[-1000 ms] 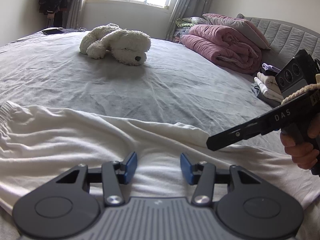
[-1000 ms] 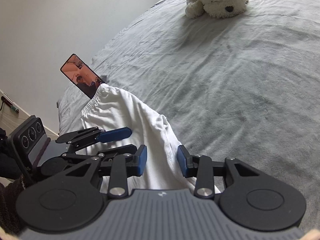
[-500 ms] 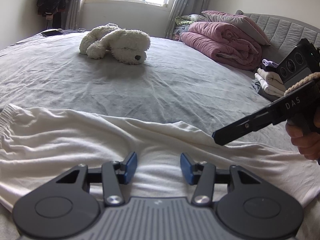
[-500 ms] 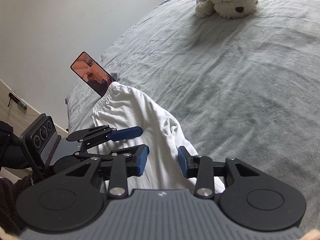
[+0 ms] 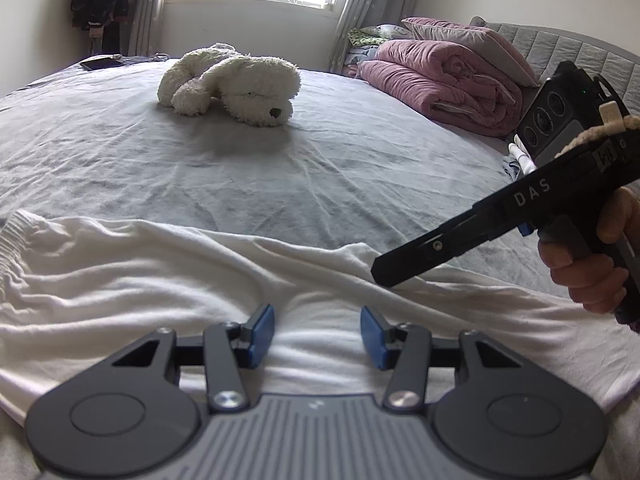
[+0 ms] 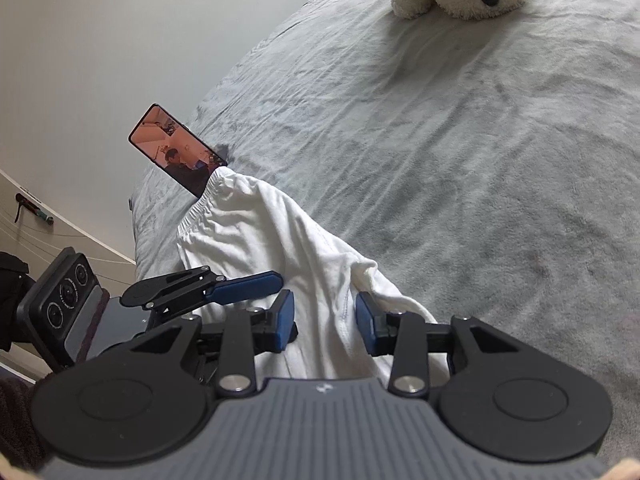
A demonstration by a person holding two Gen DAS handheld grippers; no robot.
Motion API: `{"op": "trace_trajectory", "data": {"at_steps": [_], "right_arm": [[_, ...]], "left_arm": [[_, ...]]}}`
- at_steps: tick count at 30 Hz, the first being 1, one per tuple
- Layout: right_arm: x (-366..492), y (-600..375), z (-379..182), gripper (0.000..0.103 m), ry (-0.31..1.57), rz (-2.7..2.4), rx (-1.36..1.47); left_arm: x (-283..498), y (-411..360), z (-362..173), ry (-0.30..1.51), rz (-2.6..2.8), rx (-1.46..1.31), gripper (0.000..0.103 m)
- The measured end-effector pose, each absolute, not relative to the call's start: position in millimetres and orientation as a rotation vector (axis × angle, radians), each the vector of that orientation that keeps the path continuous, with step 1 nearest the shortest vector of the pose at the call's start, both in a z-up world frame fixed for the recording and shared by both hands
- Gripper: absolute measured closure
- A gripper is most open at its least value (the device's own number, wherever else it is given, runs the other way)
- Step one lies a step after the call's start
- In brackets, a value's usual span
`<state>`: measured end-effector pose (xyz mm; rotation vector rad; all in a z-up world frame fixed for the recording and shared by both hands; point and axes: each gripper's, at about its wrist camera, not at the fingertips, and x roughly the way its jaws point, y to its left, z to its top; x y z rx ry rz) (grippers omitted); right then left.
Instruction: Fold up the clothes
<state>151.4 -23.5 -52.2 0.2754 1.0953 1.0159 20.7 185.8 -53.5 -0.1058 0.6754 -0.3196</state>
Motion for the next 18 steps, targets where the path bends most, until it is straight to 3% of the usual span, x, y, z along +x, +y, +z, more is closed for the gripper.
{"op": "trace_trajectory", "data": {"at_steps": [6,8,9,18], "right_arm": [[166,-13,-63,0.063,1.091,0.982,0.406],[172,-14,-63,0.080,1.066,0.940,0.434],[176,-16,-61,0.094,1.045,0.913,0.437],[185,-12,-65,0.098,0.976,0.818,0.328]], "left_arm": [[20,185,-54,0.675,-0.321,-0.094,0.054],[19,186,-54,0.675,-0.324,-0.093,0.054],[19,186,-54,0.674,-0.326,-0.090,0.054],[20,184,-54,0.683,-0.339,-0.054,0.054]]}}
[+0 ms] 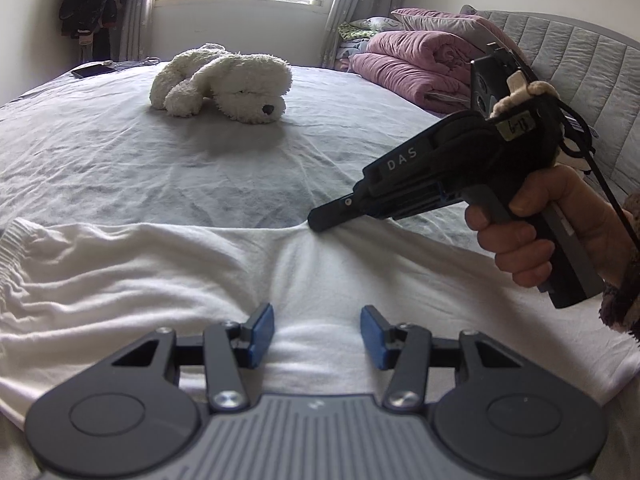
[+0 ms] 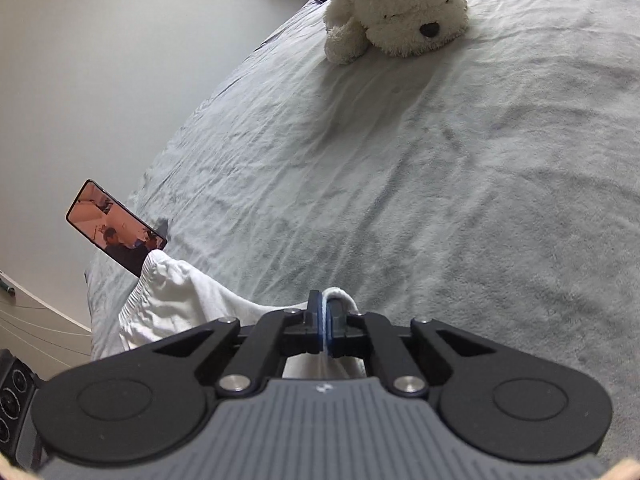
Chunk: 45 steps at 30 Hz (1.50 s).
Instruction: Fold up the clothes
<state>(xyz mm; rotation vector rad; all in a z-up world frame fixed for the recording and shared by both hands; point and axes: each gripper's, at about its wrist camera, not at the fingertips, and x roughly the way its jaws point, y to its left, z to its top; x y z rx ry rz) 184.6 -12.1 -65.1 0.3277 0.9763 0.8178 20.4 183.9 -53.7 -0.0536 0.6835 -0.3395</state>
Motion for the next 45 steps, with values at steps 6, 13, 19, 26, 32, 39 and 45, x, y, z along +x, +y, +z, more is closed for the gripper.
{"op": "trace_trajectory", "data": {"at_steps": [6,13,19,26,32,39,45], "right_arm": [[179,-13,-54,0.093,0.989,0.850,0.279],[159,-20,-31,0.087,0.894,0.748,0.146],[125,13,-21,0.087,0.769,0.740,-0.040],[132,23,-38,0.068,0.775,0.641,-0.116],[129,20,-48,0.085,0.772,0.636,-0.086],[131,27,-55,0.099,0.732,0.572,-0.128],[127,30,-51,0.092,0.716,0.560,-0.143]], "left_arm": [[22,194,-45,0.686,-0.349,-0.040,0.053],[32,239,-35,0.632,-0.168,-0.077,0.060],[46,276,-38,0.596,-0.028,-0.157,0.086],[48,290,-52,0.617,0.033,-0.118,0.087],[46,294,-42,0.586,0.003,-0.168,0.087],[52,301,-55,0.613,0.006,-0.184,0.087],[51,295,-49,0.613,0.003,-0.163,0.086]]}}
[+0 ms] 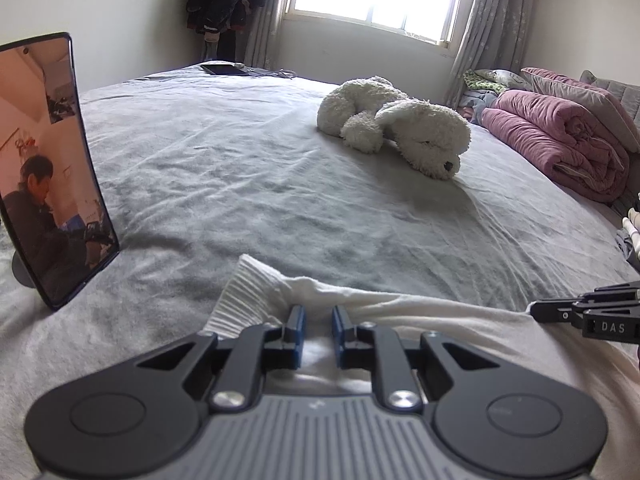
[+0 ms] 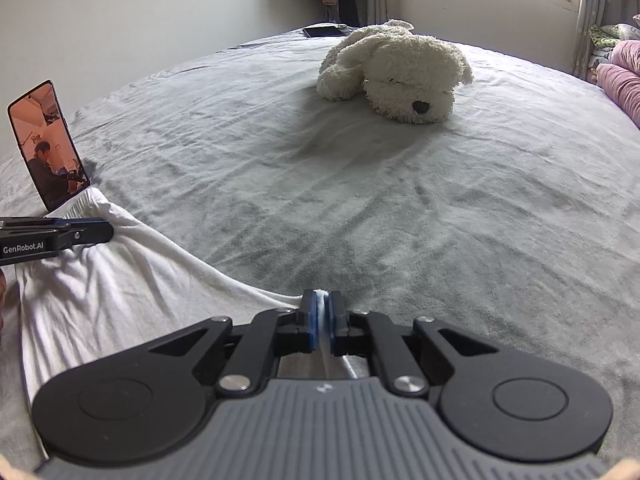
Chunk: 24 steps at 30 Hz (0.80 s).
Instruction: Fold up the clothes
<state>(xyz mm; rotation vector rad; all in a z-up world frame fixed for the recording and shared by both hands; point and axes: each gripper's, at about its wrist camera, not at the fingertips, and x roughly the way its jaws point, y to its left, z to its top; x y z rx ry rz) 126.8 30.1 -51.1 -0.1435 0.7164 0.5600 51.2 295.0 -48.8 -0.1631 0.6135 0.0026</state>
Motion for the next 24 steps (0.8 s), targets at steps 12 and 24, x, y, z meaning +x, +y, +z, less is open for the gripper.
{"op": "trace_trajectory", "data": {"at_steps": [12,24], "right_arm": [[95,-4,-23,0.073,0.717,0.544,-0.095],[52,-112,-10,0.068,0.793,0.433,0.023]], "left_arm": [[46,281,-30,0.580,-0.040,-0.165,0.065],[64,190,-31,0.646,-0.246,-0.005,0.052]]}}
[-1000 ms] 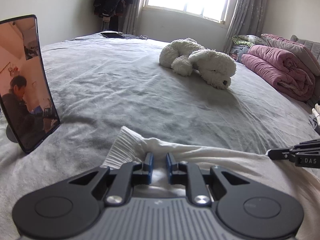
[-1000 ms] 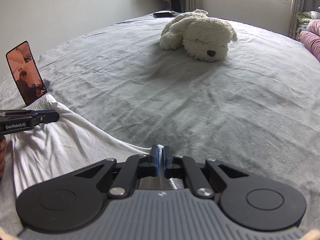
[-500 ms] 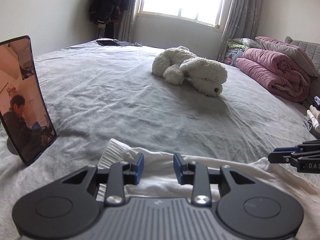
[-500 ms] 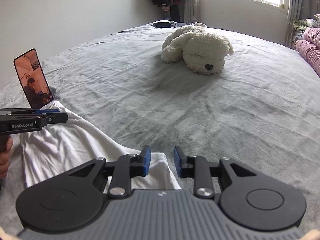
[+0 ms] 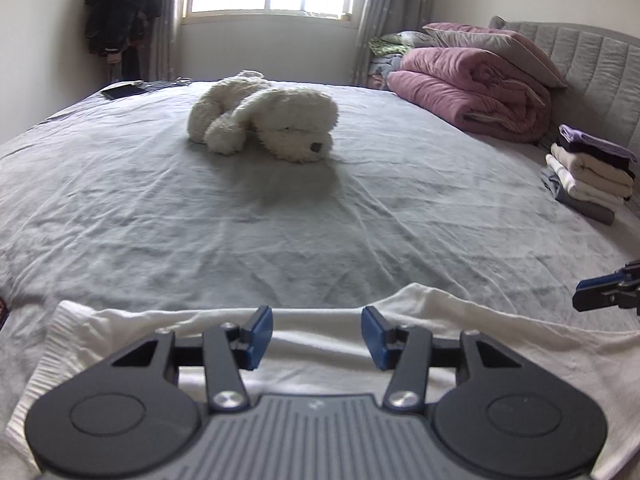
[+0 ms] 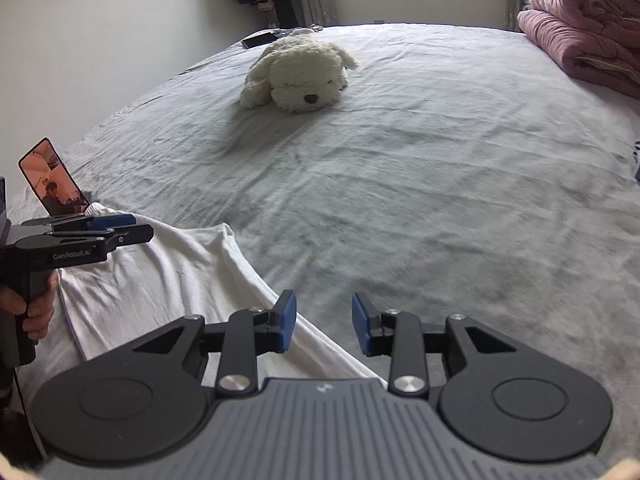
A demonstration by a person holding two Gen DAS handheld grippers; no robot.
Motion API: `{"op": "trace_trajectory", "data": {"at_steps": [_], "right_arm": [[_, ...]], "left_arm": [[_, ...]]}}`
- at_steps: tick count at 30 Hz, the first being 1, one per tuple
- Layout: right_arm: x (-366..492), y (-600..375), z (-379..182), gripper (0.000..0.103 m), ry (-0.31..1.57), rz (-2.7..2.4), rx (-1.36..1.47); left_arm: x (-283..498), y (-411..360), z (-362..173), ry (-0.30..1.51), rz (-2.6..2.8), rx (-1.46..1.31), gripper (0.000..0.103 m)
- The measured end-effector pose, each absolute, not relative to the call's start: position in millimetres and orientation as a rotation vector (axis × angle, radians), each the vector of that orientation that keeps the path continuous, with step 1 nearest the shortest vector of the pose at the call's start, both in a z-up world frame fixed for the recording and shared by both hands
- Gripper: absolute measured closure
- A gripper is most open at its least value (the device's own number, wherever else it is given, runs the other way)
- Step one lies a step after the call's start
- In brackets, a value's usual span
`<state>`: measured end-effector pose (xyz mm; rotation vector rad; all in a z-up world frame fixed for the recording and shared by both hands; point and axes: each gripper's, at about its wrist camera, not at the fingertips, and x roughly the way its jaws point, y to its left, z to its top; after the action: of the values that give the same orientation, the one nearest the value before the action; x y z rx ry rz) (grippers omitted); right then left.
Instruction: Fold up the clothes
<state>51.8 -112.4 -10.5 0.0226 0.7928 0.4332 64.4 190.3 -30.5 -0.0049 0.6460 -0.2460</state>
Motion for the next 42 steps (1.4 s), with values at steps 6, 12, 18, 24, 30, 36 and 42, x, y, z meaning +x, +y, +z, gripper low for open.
{"op": "trace_trajectory", "data": {"at_steps": [6,12,18,24,30,36,42], "right_arm": [[32,-165,-21,0.068,0.811,0.423,0.044],[22,-193,-37,0.068,0.787,0.418,0.097],[17,-182,-35,0.068,0.694,0.489,0.037],[20,-158,-45,0.068,0.698,0.567,-0.024],[26,-164,-53,0.073,0.725,0.544,0.002],[27,-166,-50,0.073,0.741,0.538,-0.007],[25,-158,-52,0.075,0.762,0.564,-0.074]], "left_arm": [[77,157,-41,0.670,-0.277,0.053,0.052],[85,146,-45,0.639,-0.267,0.049,0.052],[83,134,-56,0.620,-0.255,0.113,0.052],[85,130,-61,0.609,-0.233,0.144,0.047],[87,132,-59,0.618,-0.239,0.130,0.047],[89,128,-53,0.640,-0.286,0.120,0.059],[92,121,-53,0.655,-0.311,0.114,0.067]]}}
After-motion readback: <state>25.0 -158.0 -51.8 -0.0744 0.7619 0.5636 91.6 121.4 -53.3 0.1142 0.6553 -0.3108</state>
